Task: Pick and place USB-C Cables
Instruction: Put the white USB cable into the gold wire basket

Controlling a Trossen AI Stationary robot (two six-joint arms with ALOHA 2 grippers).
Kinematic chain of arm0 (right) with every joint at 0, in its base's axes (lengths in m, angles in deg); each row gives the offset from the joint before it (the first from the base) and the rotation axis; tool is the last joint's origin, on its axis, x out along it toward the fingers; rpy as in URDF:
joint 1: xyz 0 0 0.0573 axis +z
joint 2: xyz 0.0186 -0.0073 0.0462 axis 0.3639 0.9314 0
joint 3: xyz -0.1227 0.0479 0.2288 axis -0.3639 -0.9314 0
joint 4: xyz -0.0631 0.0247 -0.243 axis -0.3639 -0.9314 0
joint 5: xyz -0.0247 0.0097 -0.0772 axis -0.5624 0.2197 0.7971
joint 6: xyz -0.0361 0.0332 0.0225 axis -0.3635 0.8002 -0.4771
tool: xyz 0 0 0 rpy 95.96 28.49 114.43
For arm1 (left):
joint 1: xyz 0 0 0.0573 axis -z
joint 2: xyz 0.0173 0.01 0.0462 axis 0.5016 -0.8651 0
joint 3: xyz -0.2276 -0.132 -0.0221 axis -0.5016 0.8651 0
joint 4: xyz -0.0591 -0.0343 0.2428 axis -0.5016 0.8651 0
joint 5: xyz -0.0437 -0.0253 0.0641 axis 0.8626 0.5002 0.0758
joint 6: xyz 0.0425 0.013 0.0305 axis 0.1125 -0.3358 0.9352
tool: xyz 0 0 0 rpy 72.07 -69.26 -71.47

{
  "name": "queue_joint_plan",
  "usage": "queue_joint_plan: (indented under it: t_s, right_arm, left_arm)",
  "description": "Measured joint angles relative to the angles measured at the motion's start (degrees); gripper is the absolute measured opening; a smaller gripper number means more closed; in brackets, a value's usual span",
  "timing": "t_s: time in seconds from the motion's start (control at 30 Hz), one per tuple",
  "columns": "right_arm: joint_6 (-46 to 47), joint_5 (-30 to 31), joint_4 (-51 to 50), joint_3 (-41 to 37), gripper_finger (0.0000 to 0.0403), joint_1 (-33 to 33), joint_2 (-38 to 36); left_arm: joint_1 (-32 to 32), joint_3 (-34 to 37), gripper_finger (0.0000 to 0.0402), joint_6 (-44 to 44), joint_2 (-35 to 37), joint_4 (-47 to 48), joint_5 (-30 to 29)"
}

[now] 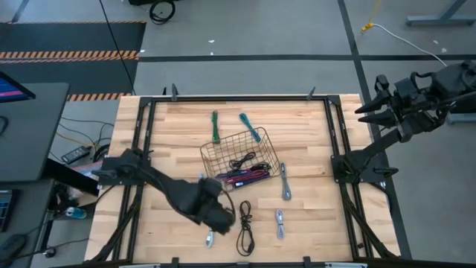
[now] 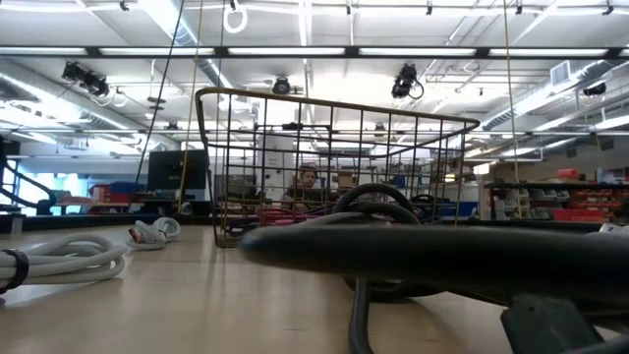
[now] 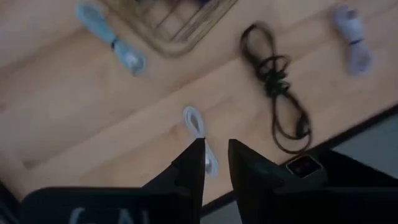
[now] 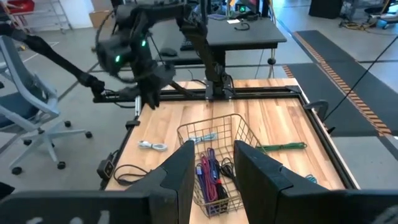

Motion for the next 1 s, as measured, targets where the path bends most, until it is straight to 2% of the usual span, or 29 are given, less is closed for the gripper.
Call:
queue_joint_plan:
  t_s: [0.1,0.23,0.4,0.47,0.67,0.83,1.0]
  right_arm:
    - [0.0,0.0,0.0,0.0,0.0117,0.0,0.0]
    - [0.1,0.0,0.3,0.0,0.0117,0.0,0.0]
    - [0.3,-0.9,0.3,0.0,0.0117,0.0,0.0]
    - [0.3,-1.4,0.3,0.0,0.0117,0.0,0.0]
    - [0.3,-1.5,0.3,0.0,0.0117,0.0,0.0]
    - [0.1,-1.8,0.5,0.0,0.0117,0.0,0.0]
    - [-0.1,-2.1,1.1,0.0,0.0117,0.0,0.0]
  left_arm:
    - [0.4,0.0,0.0086,-3.1,-3.0,0.0,1.7]
    - [0.4,0.0,0.0123,-5.7,-7.7,-0.1,9.3]
    - [1.0,0.0,0.0176,-9.9,-12.4,-0.4,22.6]
    - [1.5,0.0,0.0192,-12.5,-13.7,-2.0,24.6]
    - [3.0,0.0,0.0210,-21.0,-16.4,-8.9,24.2]
    - [4.0,0.0,0.0206,-24.7,-19.2,-8.0,23.3]
    - [3.7,0.0,0.0204,-23.9,-21.2,-7.4,17.6]
